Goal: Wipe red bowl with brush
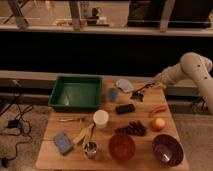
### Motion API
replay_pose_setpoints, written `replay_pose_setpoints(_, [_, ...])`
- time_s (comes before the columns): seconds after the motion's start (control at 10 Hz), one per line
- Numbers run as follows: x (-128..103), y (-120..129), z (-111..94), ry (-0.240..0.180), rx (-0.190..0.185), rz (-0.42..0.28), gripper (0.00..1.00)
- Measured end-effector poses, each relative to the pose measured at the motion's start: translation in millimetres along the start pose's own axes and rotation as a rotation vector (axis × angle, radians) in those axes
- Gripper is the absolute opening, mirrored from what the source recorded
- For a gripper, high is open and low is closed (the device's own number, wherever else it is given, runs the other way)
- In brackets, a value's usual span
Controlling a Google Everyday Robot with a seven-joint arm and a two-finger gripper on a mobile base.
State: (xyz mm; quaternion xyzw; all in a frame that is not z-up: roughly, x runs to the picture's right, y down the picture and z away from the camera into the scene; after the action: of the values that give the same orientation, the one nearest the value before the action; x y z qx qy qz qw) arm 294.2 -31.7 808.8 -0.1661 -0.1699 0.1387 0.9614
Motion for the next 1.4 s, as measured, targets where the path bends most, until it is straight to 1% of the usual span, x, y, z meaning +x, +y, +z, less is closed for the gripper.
replay_pose_setpoints(0.6, [0,0,0,0.000,0.000,0.000,0.10])
replay_pose_setpoints(0.8, [2,1,-2,0.006,0.007,0.002,0.10])
replay_pose_setpoints(0.9, [4,3,-9,0.009,0.019,0.003,0.10])
replay_pose_setpoints(1.1, [9,15,-39,0.012,0.051,0.002,0.10])
replay_pose_setpoints(1.2, [7,25,-51,0.007,0.061,-0.005,0.10])
replay_pose_setpoints(1.3, [5,32,-60,0.003,0.065,-0.012,0.10])
replay_pose_setpoints(1.4, [3,45,-71,-0.004,0.068,-0.023,0.10])
